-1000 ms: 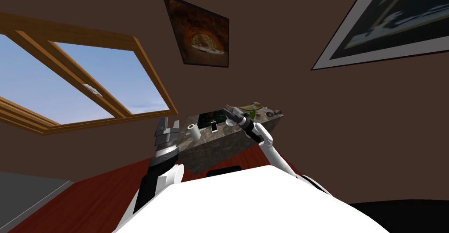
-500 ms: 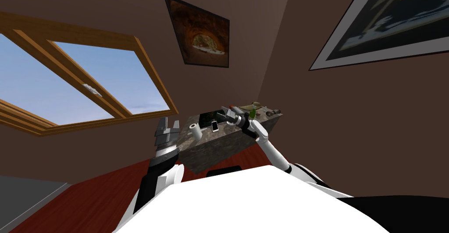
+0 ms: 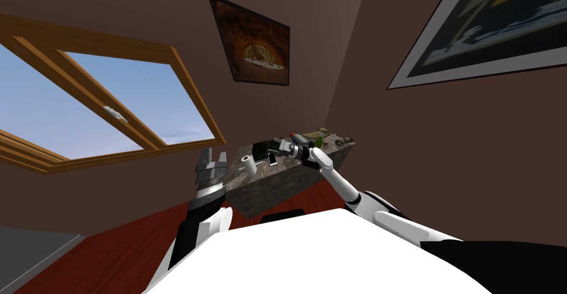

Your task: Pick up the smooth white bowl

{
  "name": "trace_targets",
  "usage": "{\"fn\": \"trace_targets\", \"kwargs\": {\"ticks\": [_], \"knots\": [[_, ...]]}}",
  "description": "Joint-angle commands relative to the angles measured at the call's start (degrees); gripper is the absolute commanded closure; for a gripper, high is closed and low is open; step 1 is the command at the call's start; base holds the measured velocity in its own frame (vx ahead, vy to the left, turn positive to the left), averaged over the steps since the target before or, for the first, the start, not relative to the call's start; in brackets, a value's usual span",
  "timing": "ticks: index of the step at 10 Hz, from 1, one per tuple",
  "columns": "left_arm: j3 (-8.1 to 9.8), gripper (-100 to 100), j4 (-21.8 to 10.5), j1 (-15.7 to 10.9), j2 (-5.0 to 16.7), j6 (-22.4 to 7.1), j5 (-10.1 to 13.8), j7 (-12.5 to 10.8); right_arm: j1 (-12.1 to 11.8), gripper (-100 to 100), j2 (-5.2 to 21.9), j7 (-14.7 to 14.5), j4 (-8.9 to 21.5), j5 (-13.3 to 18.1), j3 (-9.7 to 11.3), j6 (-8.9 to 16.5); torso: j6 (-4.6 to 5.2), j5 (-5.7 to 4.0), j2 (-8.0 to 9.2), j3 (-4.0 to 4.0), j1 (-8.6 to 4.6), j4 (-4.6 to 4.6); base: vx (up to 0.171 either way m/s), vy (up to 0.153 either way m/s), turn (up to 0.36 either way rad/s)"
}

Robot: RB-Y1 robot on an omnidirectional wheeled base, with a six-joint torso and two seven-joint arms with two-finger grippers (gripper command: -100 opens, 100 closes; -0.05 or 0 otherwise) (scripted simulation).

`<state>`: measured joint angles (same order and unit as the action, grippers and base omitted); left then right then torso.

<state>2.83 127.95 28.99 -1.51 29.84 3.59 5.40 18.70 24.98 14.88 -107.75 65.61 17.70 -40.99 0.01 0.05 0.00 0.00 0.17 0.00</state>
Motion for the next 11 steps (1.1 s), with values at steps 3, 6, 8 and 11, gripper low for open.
{"fn": "trace_targets", "kwargs": {"ticks": [3, 6, 8, 11], "knots": [[0.00, 0, 0.0, 0.0, 0.0, 0.0, 0.0, 0.0, 4.1, -100, 2.2, -1.0, 4.3, 5.8, 2.8, -2.3, 0.01, -0.03, -0.01, -0.01, -0.10, -0.01, -0.010, 0.027, -0.013], [0.00, 0, 0.0, 0.0, 0.0, 0.0, 0.0, 0.0, 6.9, -100, 4.0, -0.9, 6.7, 11.6, 5.0, -3.2, 0.01, -0.01, -0.02, -0.01, -0.03, -0.01, -0.010, 0.035, -0.019], [0.00, 0, 0.0, 0.0, 0.0, 0.0, 0.0, 0.0, 9.6, -100, 5.8, -0.9, 9.1, 14.9, 7.3, -4.0, 0.01, -0.01, 0.00, 0.00, -0.05, 0.00, -0.016, 0.030, -0.014], [0.00, 0, 0.0, 0.0, 0.0, 0.0, 0.0, 0.0, 12.2, -100, 7.6, -1.0, 11.6, 19.2, 9.6, -4.9, 0.02, -0.03, -0.04, -0.02, -0.11, -0.01, -0.003, 0.018, -0.010]]}}
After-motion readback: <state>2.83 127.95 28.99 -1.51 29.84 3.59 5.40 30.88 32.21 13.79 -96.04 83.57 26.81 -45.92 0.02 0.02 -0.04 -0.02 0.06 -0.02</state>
